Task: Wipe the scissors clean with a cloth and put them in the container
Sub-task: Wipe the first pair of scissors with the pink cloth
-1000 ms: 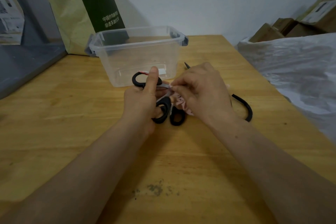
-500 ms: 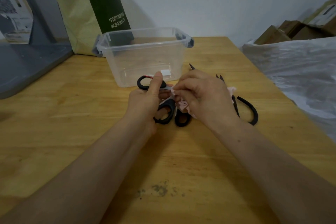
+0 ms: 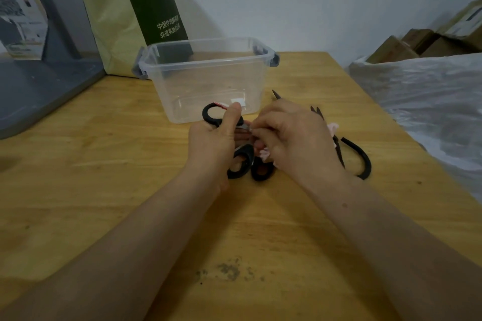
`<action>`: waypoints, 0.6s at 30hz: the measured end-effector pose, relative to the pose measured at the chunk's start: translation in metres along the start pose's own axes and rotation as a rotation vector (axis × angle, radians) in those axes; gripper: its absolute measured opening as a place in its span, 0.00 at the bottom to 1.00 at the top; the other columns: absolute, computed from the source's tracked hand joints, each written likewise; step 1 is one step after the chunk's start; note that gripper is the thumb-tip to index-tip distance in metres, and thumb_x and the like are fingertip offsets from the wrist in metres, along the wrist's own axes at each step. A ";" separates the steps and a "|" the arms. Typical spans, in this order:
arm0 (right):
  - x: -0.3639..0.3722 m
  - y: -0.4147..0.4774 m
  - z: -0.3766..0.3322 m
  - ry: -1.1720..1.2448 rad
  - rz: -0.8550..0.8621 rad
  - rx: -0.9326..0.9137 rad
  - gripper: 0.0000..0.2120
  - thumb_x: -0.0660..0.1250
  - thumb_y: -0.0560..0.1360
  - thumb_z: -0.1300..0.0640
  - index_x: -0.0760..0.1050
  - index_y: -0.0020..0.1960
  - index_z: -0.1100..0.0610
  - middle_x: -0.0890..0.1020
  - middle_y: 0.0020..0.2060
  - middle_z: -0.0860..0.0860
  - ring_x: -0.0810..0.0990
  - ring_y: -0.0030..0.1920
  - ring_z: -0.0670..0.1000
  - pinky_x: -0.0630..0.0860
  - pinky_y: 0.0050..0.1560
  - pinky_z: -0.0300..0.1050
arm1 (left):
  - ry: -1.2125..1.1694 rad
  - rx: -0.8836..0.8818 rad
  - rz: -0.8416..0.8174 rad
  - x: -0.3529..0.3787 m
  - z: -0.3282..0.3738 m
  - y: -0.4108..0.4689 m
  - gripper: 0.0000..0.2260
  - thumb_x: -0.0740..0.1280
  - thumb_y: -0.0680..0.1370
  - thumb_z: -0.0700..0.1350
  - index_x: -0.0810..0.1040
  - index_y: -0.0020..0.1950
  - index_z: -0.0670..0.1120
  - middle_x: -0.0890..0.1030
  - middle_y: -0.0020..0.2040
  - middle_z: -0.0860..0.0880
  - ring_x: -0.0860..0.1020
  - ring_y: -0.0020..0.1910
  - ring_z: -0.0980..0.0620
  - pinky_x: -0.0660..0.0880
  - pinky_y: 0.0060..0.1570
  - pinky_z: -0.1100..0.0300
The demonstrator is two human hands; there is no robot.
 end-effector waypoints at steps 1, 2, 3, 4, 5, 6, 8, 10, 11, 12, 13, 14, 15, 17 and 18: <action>0.002 -0.002 -0.003 0.017 -0.028 -0.038 0.07 0.66 0.73 0.60 0.83 0.45 0.61 0.81 0.44 0.54 0.80 0.45 0.53 0.78 0.48 0.53 | -0.006 -0.007 0.009 -0.002 0.000 0.001 0.13 0.66 0.77 0.51 0.78 0.37 0.45 0.81 0.27 0.52 0.80 0.26 0.57 0.74 0.24 0.66; 0.003 -0.001 -0.003 0.038 -0.045 -0.051 0.07 0.66 0.73 0.60 0.83 0.45 0.61 0.81 0.43 0.53 0.80 0.45 0.54 0.78 0.47 0.54 | -0.013 -0.011 0.013 -0.003 0.000 0.002 0.13 0.67 0.77 0.51 0.77 0.37 0.45 0.81 0.26 0.52 0.79 0.26 0.57 0.73 0.24 0.66; 0.002 0.000 -0.001 0.059 -0.047 -0.033 0.07 0.67 0.73 0.61 0.83 0.45 0.61 0.81 0.43 0.53 0.80 0.44 0.53 0.78 0.47 0.55 | -0.017 -0.013 0.009 -0.003 0.000 0.002 0.13 0.67 0.77 0.51 0.78 0.37 0.44 0.81 0.27 0.52 0.80 0.26 0.56 0.74 0.25 0.66; 0.001 0.002 0.002 0.085 -0.030 0.005 0.05 0.68 0.73 0.62 0.83 0.45 0.61 0.81 0.43 0.53 0.80 0.43 0.52 0.78 0.47 0.54 | -0.017 -0.012 0.001 -0.002 0.000 0.002 0.13 0.67 0.77 0.51 0.78 0.37 0.44 0.81 0.27 0.51 0.80 0.27 0.56 0.75 0.25 0.65; 0.000 0.004 0.004 0.097 -0.007 0.039 0.04 0.69 0.73 0.62 0.83 0.45 0.60 0.81 0.44 0.52 0.80 0.42 0.51 0.78 0.47 0.53 | -0.012 -0.010 -0.007 -0.001 0.000 0.002 0.13 0.67 0.77 0.51 0.78 0.38 0.44 0.81 0.27 0.51 0.81 0.28 0.55 0.75 0.27 0.64; -0.001 0.003 0.004 0.082 0.014 0.053 0.04 0.69 0.73 0.63 0.83 0.45 0.60 0.81 0.44 0.52 0.80 0.42 0.51 0.78 0.47 0.53 | -0.007 -0.009 -0.012 0.000 0.000 0.002 0.13 0.66 0.77 0.52 0.78 0.38 0.44 0.81 0.27 0.51 0.81 0.28 0.55 0.76 0.28 0.64; 0.001 0.001 -0.002 0.014 0.011 0.002 0.05 0.68 0.73 0.62 0.83 0.45 0.61 0.81 0.44 0.53 0.80 0.44 0.53 0.78 0.47 0.53 | -0.001 -0.008 -0.003 -0.001 0.000 0.002 0.14 0.67 0.77 0.52 0.78 0.36 0.44 0.80 0.26 0.52 0.80 0.28 0.56 0.76 0.28 0.64; 0.004 -0.001 -0.007 -0.004 -0.069 -0.049 0.06 0.67 0.74 0.62 0.83 0.47 0.61 0.82 0.45 0.54 0.79 0.47 0.54 0.77 0.49 0.54 | 0.014 -0.004 0.020 -0.003 0.000 0.003 0.15 0.67 0.77 0.52 0.77 0.35 0.44 0.79 0.24 0.53 0.79 0.25 0.57 0.75 0.25 0.65; 0.004 -0.001 -0.008 0.007 -0.094 -0.040 0.06 0.67 0.74 0.62 0.83 0.47 0.60 0.82 0.46 0.54 0.79 0.48 0.54 0.77 0.50 0.54 | 0.017 -0.003 0.024 -0.003 0.000 0.003 0.15 0.67 0.77 0.52 0.77 0.35 0.44 0.79 0.23 0.53 0.78 0.24 0.58 0.74 0.24 0.66; 0.002 0.001 -0.007 0.020 -0.084 -0.019 0.06 0.68 0.74 0.62 0.83 0.48 0.60 0.82 0.46 0.53 0.79 0.48 0.53 0.77 0.51 0.54 | 0.011 -0.004 0.020 -0.002 0.000 0.003 0.14 0.67 0.77 0.52 0.76 0.36 0.44 0.79 0.24 0.53 0.79 0.24 0.58 0.74 0.24 0.66; 0.001 0.003 -0.006 0.021 -0.054 0.007 0.06 0.68 0.74 0.62 0.83 0.48 0.59 0.81 0.45 0.53 0.79 0.48 0.52 0.76 0.51 0.53 | 0.000 -0.006 0.012 -0.001 0.000 0.003 0.14 0.67 0.77 0.51 0.77 0.36 0.44 0.79 0.24 0.53 0.79 0.25 0.58 0.75 0.25 0.66; -0.001 0.004 -0.005 0.008 -0.030 0.032 0.06 0.68 0.74 0.61 0.83 0.48 0.59 0.81 0.46 0.52 0.79 0.48 0.52 0.76 0.52 0.52 | -0.008 -0.009 0.008 0.001 0.000 0.003 0.14 0.67 0.77 0.51 0.77 0.37 0.44 0.80 0.25 0.53 0.80 0.26 0.57 0.76 0.27 0.64; -0.002 0.005 -0.005 -0.015 -0.023 0.055 0.06 0.68 0.75 0.61 0.83 0.49 0.58 0.81 0.47 0.52 0.79 0.48 0.51 0.75 0.53 0.51 | -0.010 -0.010 0.007 0.002 0.000 0.003 0.13 0.67 0.77 0.51 0.77 0.37 0.44 0.80 0.26 0.52 0.80 0.27 0.57 0.77 0.29 0.63; -0.003 0.005 -0.003 -0.096 -0.019 0.099 0.07 0.66 0.76 0.59 0.82 0.51 0.57 0.80 0.50 0.51 0.78 0.50 0.50 0.74 0.53 0.47 | -0.002 -0.004 0.005 0.003 0.000 0.003 0.14 0.67 0.77 0.52 0.78 0.37 0.44 0.81 0.27 0.52 0.81 0.28 0.57 0.77 0.31 0.62; -0.004 0.005 -0.001 -0.139 -0.011 0.121 0.07 0.66 0.77 0.58 0.81 0.52 0.56 0.79 0.51 0.50 0.77 0.51 0.50 0.73 0.52 0.45 | 0.008 0.002 0.004 0.002 -0.001 0.003 0.14 0.67 0.77 0.52 0.78 0.37 0.44 0.81 0.27 0.52 0.81 0.28 0.57 0.76 0.30 0.62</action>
Point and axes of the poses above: each hand's wrist, its own y-axis towards the middle knuckle, its own x-axis out of the palm, z = x × y, the point moved 1 cm from there along y, towards the middle knuckle
